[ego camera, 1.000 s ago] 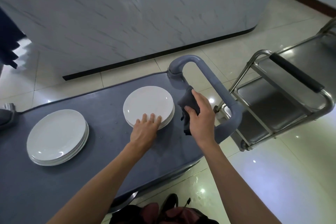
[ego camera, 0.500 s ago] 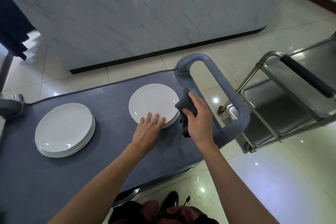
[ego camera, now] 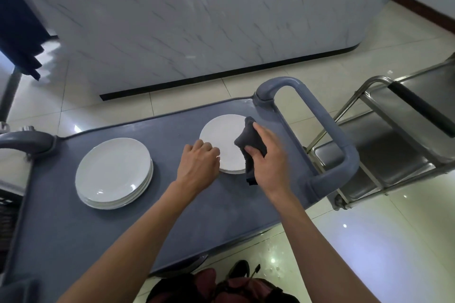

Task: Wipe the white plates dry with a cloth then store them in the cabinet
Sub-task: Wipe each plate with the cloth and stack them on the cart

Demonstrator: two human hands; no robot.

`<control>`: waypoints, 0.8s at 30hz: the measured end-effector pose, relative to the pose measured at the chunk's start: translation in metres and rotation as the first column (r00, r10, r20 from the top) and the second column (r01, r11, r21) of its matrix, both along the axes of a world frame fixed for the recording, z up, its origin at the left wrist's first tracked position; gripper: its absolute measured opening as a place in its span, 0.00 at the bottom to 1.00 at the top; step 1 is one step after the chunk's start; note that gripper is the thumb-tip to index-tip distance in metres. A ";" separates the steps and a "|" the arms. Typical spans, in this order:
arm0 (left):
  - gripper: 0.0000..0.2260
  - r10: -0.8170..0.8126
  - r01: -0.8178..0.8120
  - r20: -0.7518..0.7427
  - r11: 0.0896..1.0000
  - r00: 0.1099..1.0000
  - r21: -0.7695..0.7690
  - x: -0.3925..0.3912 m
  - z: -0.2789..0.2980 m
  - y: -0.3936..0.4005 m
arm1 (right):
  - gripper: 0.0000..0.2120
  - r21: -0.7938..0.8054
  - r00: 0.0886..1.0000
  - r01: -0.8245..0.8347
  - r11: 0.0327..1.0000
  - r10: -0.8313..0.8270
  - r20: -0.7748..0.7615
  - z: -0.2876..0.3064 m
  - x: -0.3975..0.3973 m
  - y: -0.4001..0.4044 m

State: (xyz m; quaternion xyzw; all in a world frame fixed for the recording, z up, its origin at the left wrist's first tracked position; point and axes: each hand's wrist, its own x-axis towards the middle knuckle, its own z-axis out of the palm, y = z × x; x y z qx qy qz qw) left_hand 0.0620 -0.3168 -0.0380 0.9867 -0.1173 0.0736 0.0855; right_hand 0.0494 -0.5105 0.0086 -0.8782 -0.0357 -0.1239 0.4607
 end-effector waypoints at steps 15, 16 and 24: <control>0.12 0.224 -0.232 -0.118 0.972 0.967 -0.050 -0.053 0.000 0.172 | 0.26 0.038 0.987 -0.159 0.987 0.160 -0.017 -0.009 -0.005 0.162; 0.13 0.249 -0.258 -0.142 0.965 0.958 -0.044 -0.058 -0.002 0.184 | 0.27 0.034 0.983 -0.182 0.983 0.183 -0.027 -0.012 -0.004 0.174; 0.16 0.475 -0.519 -0.253 0.841 0.843 -0.151 -0.090 -0.021 0.273 | 0.26 0.057 0.932 -0.355 0.933 0.358 -0.063 -0.026 0.005 0.264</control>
